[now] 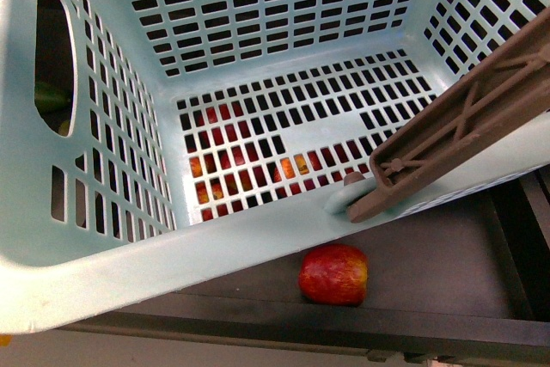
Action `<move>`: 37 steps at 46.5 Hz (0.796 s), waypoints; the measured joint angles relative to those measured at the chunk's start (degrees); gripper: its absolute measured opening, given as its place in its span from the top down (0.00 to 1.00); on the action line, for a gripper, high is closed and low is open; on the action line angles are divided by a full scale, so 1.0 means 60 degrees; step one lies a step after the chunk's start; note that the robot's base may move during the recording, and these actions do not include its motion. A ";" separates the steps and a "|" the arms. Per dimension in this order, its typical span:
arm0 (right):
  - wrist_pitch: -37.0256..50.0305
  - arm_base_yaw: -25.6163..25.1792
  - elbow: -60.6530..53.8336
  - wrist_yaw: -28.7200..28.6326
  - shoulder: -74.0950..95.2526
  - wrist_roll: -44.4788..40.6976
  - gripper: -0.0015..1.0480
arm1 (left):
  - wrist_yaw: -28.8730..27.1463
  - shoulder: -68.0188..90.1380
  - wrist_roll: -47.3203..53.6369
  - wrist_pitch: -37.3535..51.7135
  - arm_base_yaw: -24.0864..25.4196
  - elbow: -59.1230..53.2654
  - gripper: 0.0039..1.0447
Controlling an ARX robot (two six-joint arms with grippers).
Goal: Pick lemon and mango into basket
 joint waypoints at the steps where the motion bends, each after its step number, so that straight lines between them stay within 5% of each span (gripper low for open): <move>1: 0.0135 -0.0015 -0.0237 -0.0058 -0.0175 0.0004 0.52 | 0.0000 0.0000 0.0000 0.0000 0.0000 0.0000 0.93; 22: 0.2696 -0.0230 -0.9653 -0.2943 -0.8706 0.0346 0.52 | 0.0000 0.0000 0.0000 0.0000 0.0000 0.0000 0.93; 37: 0.2787 0.1603 -1.0845 -0.2630 -1.2775 0.1384 0.52 | -0.0011 0.0000 0.0004 0.0000 0.0000 0.0000 0.93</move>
